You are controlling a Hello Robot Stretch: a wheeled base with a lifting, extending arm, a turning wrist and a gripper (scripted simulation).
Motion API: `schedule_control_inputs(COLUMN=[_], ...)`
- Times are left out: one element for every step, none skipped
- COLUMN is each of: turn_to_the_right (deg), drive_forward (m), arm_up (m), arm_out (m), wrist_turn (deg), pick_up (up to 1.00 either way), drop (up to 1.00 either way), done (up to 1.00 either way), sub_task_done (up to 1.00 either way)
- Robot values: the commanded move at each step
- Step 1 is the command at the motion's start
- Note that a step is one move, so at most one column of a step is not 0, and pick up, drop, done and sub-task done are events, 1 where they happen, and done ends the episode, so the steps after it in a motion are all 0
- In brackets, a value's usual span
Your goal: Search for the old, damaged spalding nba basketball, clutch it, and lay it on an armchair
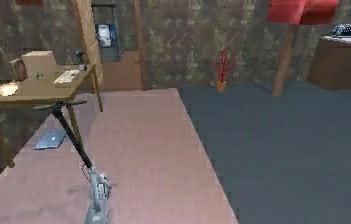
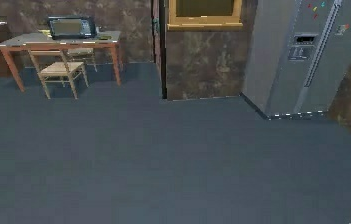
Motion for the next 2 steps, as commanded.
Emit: schedule_control_inputs(turn_to_the_right=[-3.0, 45.0], drive_forward=[0.0, 0.0], arm_up=[0.0, 0.0], arm_out=[0.0, 0.0], wrist_turn=[0.0, 0.0], pick_up=[0.0, 0.0], drop=[0.0, 0.0], done=[0.0, 0.0], sub_task_done=[0.0, 0.0])
